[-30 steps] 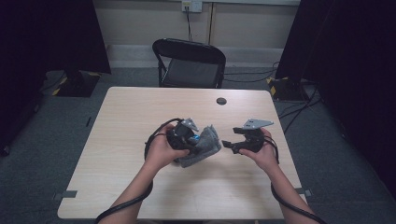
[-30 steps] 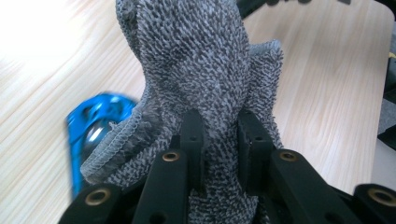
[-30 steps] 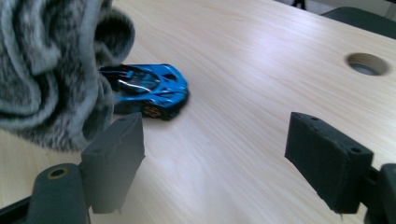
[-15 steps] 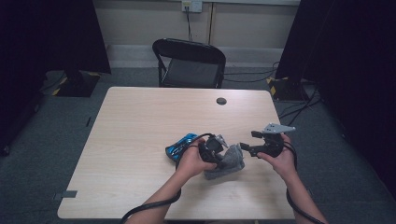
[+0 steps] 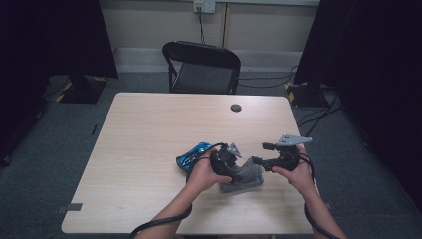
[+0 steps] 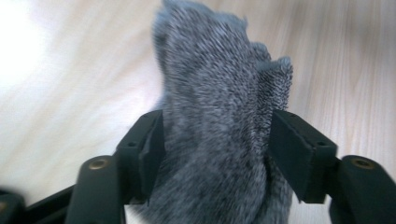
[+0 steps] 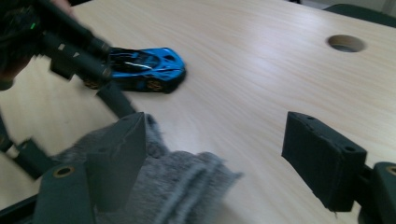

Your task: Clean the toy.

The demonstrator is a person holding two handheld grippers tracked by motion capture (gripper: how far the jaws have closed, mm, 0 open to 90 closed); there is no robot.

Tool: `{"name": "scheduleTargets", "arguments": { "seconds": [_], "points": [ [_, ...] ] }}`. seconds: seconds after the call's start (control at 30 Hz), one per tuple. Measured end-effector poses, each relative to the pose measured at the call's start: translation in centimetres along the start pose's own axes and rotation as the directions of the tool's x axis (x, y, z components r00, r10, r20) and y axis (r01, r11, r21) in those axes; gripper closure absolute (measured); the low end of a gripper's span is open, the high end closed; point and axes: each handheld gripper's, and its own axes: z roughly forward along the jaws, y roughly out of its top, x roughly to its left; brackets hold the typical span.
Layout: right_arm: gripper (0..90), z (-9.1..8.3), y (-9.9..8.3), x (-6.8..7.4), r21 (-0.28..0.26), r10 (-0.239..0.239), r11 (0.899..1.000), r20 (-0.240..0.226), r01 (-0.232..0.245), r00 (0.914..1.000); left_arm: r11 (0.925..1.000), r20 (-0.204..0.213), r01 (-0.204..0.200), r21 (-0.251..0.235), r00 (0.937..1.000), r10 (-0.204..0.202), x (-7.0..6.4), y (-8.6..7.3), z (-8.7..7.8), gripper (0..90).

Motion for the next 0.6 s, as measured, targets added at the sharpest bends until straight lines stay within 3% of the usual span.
{"name": "scheduleTargets", "arguments": {
  "seconds": [0.17, 0.3, 0.4, 0.6],
  "points": [
    [23.2, 0.9, 0.4, 1.5, 0.005, -0.037, 0.999, -0.06, 0.037, 0.9975, 0.9986, -0.068, 0.038, -0.038, 0.9969, -0.04, 1.5, -1.1, -3.1, 31.1],
    [25.3, 1.5, 0.4, 3.0, 0.019, -0.08, 0.996, -0.132, 0.084, 0.988, 0.9949, -0.123, 0.091, -0.044, 0.9878, -0.096, 3.1, -2.6, -5.2, 29.4],
    [26.8, 2.0, -0.1, 3.7, 0.039, -0.085, 0.995, -0.167, 0.092, 0.9824, 0.9878, -0.17, 0.145, -0.057, 0.9735, -0.152, 4.2, -4.1, -6.1, 28.0],
    [33.8, 3.4, -2.0, 4.2, 0.116, -0.092, 0.986, -0.22, 0.119, 0.9712, 0.9743, -0.242, 0.21, -0.081, 0.9442, -0.224, 6.3, -6.4, -6.9, 25.6]
  ]
}}
